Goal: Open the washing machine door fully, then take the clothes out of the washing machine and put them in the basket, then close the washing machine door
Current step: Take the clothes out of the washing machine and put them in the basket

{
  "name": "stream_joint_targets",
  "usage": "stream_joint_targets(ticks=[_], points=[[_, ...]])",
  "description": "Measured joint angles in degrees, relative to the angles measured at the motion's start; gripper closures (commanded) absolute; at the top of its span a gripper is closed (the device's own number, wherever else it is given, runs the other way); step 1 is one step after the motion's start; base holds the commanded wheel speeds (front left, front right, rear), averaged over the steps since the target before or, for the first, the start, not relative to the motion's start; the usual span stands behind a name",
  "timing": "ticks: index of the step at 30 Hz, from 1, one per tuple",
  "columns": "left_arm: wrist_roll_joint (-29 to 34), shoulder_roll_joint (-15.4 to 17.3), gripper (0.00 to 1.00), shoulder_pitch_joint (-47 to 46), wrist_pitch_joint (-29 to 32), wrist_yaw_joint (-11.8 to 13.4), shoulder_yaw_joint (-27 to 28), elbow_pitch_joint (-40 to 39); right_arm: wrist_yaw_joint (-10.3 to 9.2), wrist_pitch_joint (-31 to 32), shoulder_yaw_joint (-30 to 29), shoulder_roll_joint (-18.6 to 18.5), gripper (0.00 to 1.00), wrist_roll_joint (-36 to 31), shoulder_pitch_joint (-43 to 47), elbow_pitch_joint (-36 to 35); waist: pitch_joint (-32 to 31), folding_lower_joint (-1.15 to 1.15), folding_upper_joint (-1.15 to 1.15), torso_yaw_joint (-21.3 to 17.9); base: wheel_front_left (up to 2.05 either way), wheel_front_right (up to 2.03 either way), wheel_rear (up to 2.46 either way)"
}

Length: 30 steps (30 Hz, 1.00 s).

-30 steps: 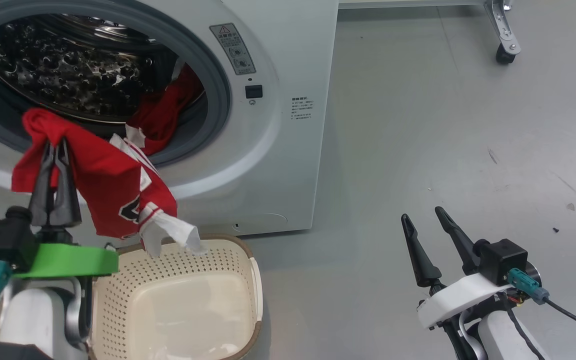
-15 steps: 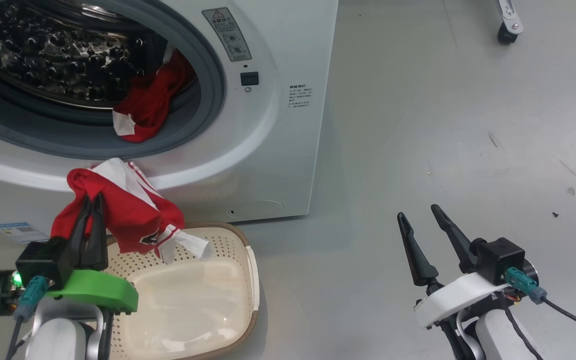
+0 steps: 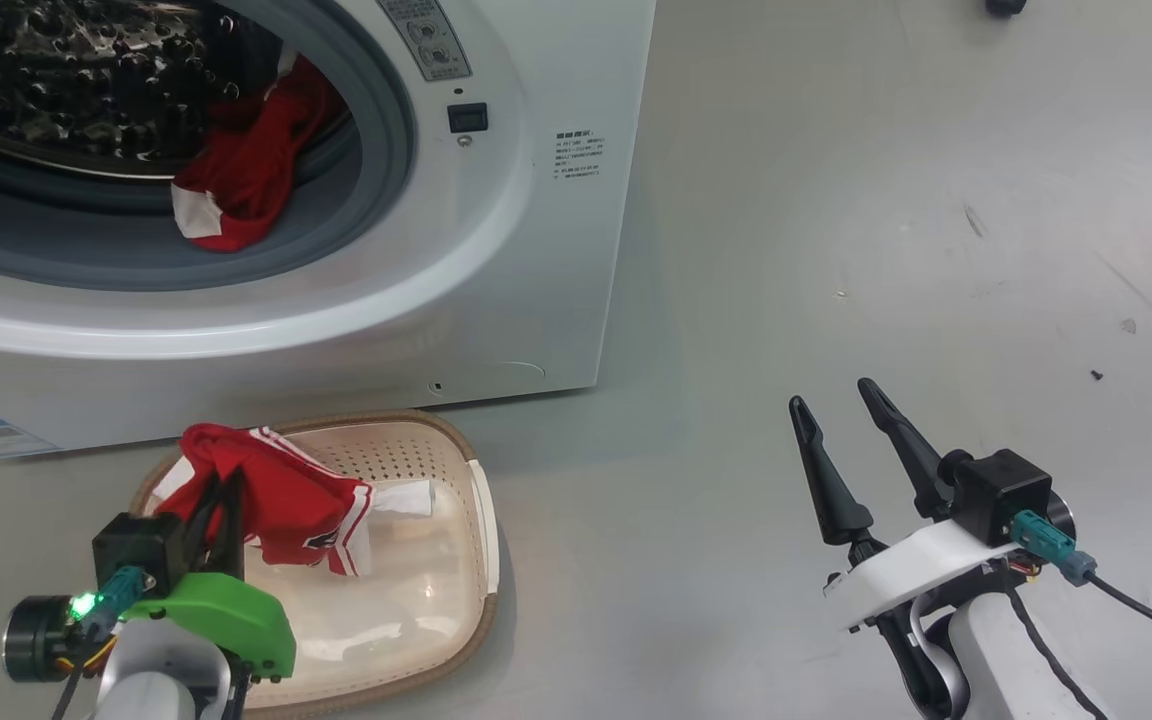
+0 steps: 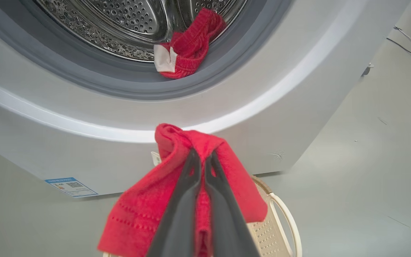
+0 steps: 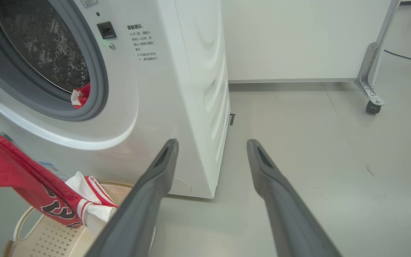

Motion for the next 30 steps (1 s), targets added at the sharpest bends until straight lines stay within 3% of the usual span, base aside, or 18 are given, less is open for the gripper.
stream_joint_targets(ticks=[30], points=[[1.6, 1.5, 1.0, -9.5, 6.4, 0.5, 0.1, 16.9, 0.0, 0.0, -0.4, -0.3, 0.0, 0.1, -5.1, -3.0, 13.2, 0.0, 0.0, -5.0, 0.0, 0.0, 0.0]])
